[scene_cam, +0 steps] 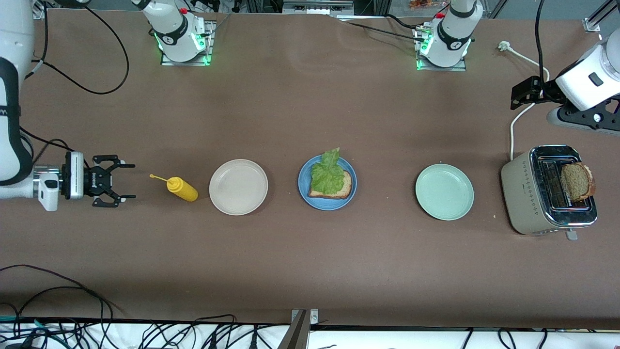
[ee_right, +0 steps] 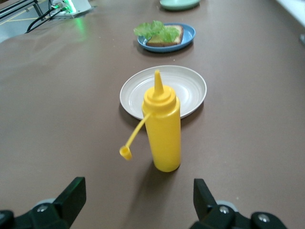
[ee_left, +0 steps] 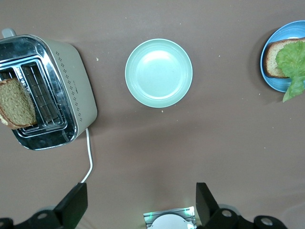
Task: Make sandwich in blue plate with both arms
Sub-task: 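Move the right gripper to the yellow bottle and close around it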
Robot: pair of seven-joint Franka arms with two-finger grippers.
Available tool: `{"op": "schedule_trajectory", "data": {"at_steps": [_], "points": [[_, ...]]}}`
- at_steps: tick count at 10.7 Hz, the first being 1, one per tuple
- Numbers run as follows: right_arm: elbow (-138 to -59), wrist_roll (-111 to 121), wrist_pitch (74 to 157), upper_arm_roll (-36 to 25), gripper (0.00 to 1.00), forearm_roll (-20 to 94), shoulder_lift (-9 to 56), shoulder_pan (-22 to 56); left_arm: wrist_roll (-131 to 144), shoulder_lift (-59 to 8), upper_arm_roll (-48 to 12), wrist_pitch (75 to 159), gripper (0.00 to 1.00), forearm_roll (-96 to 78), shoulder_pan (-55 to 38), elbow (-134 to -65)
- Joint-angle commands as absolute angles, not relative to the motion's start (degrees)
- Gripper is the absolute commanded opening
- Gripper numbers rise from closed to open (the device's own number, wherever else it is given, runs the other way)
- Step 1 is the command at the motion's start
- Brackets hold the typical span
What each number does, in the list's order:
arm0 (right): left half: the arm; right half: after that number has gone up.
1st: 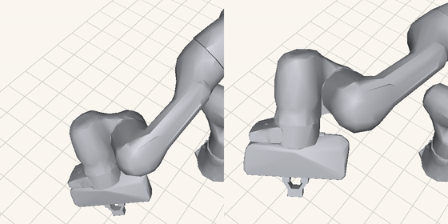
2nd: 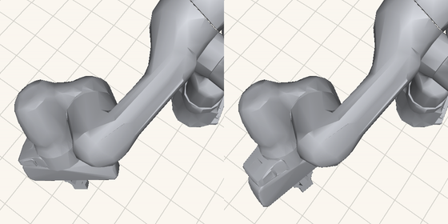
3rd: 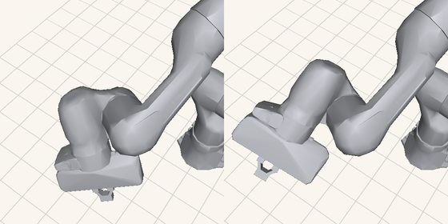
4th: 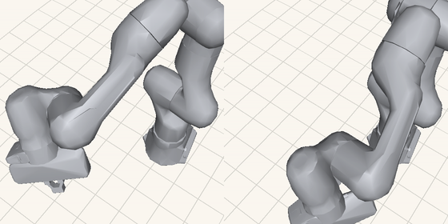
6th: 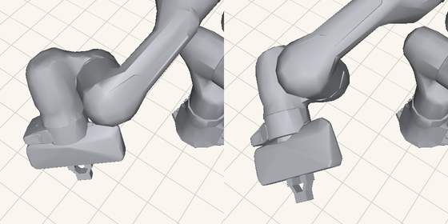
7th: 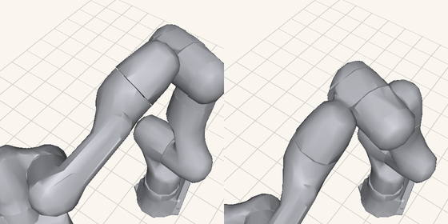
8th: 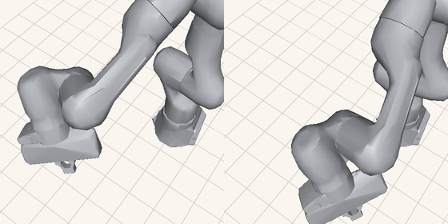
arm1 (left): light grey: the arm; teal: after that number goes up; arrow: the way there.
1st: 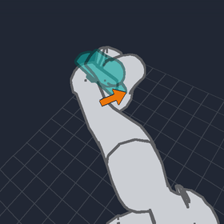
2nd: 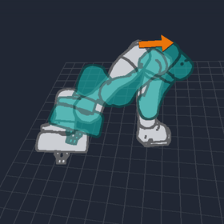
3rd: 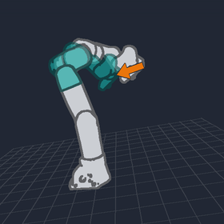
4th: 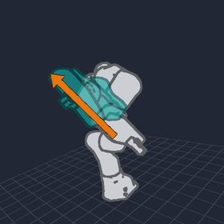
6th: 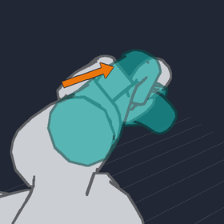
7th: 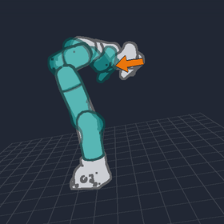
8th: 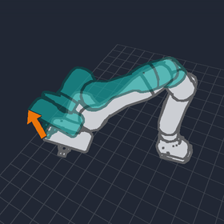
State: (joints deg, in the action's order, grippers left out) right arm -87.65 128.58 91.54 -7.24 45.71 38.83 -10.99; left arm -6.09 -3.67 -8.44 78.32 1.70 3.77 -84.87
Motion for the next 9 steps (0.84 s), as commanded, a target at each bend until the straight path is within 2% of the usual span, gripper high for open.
{"op": "schedule_trajectory", "data": {"at_steps": [1,9], "points": [[-85.25,138.94,90.44,-7.03,1.0,51.06,44.55,-12.13,-5.89,-3.96,-8.61,77.26,1.0,2.2,3.87,-83.85],[-85.34,146.25,90.97,-6.86,1.0,64.49,55.19,-8.54,-5.89,-5.01,-8.61,76.29,1.0,2.29,5.45,-84.02]]}}
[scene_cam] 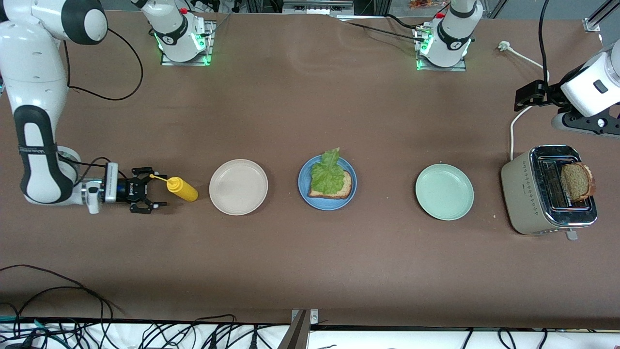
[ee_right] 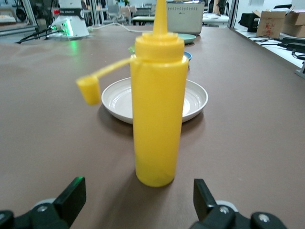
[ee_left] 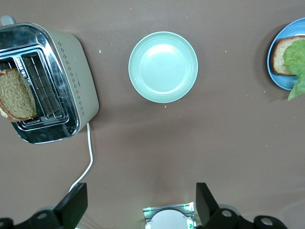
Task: Make sandwich in blue plate with both arms
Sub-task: 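Move the right gripper to the yellow bottle and close around it, then lift the yellow bottle and carry it over the blue plate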
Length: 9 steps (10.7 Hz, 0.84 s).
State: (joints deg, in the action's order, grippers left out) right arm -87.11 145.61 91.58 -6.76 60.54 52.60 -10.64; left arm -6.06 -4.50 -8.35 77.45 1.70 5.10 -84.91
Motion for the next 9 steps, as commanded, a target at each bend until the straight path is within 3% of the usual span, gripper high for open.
{"op": "schedule_trajectory", "data": {"at_steps": [1,6,7,9], "points": [[-85.34,145.9,91.49,-6.86,1.0,65.29,55.37,-8.0,-5.89,-5.1,-8.61,76.29,1.0,2.29,5.45,-84.02],[-85.43,144.93,93.42,-6.77,1.0,70.66,56.78,-4.93,-5.98,-7.2,-8.61,76.64,1.0,2.46,5.36,-83.41],[-85.43,144.41,94.04,-6.77,0.84,70.66,56.86,-4.83,-5.89,-7.29,-8.61,76.64,1.0,2.55,5.36,-83.32],[-85.34,144.32,95.09,-6.77,0.36,70.58,56.87,-4.57,-5.89,-7.73,-8.61,76.73,1.0,2.55,5.36,-83.32]]}}
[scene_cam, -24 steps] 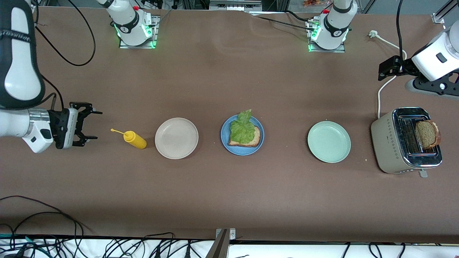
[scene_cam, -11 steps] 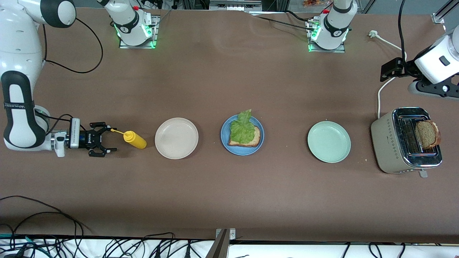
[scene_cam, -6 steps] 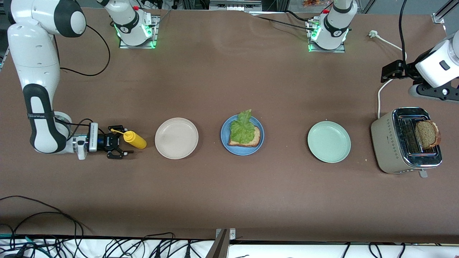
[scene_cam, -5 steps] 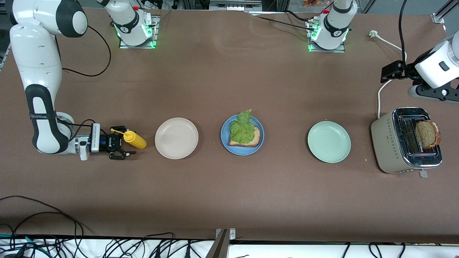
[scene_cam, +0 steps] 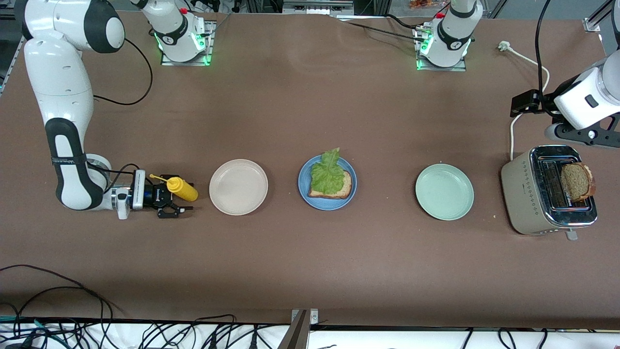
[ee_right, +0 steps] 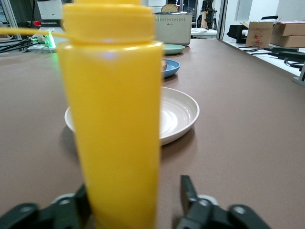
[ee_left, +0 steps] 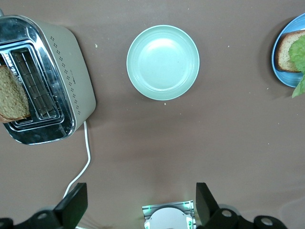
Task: Make sandwich in blue plate with both arms
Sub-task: 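Lift the yellow bottle and carry it over the blue plate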
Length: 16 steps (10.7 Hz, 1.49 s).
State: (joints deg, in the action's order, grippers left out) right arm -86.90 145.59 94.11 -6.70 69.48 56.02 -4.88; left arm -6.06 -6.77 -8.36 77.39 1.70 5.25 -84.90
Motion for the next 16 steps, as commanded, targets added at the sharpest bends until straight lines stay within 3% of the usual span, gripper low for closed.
{"op": "schedule_trajectory", "data": {"at_steps": [1,2,5,7,10,16], "points": [[-85.43,144.32,95.71,-6.77,0.16,70.49,56.87,-4.4,-5.89,-7.73,-8.61,76.73,1.0,2.55,5.45,-83.32],[-85.34,144.32,95.8,-6.77,0.0,70.14,56.69,-4.22,-5.89,-7.73,-8.61,76.73,1.0,2.55,5.45,-83.32],[-82.97,130.25,96.24,-12.53,0.0,66.29,54.68,1.46,-5.89,-7.73,-8.61,76.73,1.0,2.55,5.45,-83.32],[-83.41,117.14,96.42,-19.04,0.0,60.24,49.25,9.02,-5.89,-7.73,-8.61,76.73,1.0,2.55,5.36,-83.32],[-83.15,98.76,96.59,-23.01,0.0,52.14,43.35,16.84,-5.89,-7.73,-8.61,76.73,1.0,2.46,5.36,-83.32],[-81.22,67.56,98.79,-41.11,0.0,43.97,41.39,45.22,-5.89,-7.73,-8.61,76.73,1.0,2.46,5.36,-83.32]]}}
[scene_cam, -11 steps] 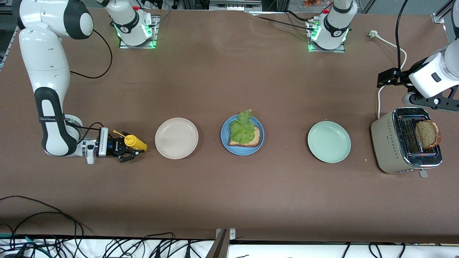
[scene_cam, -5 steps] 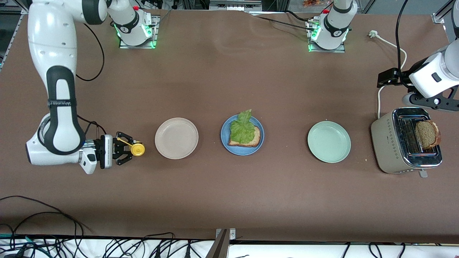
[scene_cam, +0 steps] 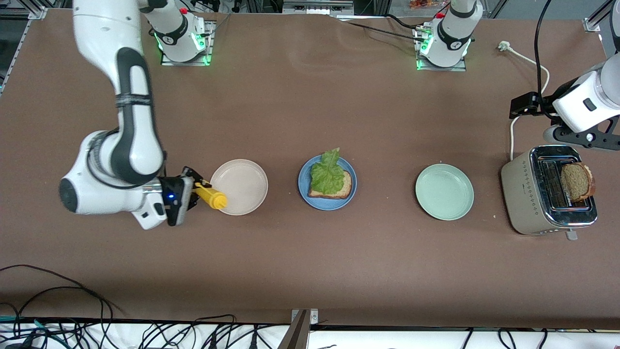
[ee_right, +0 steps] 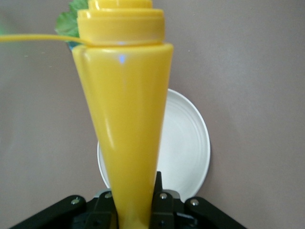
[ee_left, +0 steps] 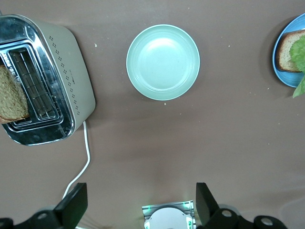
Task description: Make sandwich in blue plate with both arms
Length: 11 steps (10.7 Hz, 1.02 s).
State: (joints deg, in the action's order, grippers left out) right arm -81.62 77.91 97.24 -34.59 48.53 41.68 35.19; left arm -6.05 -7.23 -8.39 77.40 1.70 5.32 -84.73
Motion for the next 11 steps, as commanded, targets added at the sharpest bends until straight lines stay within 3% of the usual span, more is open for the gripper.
{"op": "schedule_trajectory", "data": {"at_steps": [1,4,11], "points": [[-78.6,62.63,98.79,-41.65,0.0,39.86,42.18,48.83,-5.89,-7.73,-8.61,76.73,1.0,2.46,5.36,-83.32],[-74.62,46.01,98.79,-41.4,0.0,25.79,43.76,57.98,-5.89,-7.73,-8.61,76.73,1.0,2.46,5.45,-83.32],[-74.18,34.98,98.26,-41.4,0.0,8.29,48.94,71.35,-5.89,-7.73,-8.61,76.73,1.0,2.46,5.45,-83.32]]}}
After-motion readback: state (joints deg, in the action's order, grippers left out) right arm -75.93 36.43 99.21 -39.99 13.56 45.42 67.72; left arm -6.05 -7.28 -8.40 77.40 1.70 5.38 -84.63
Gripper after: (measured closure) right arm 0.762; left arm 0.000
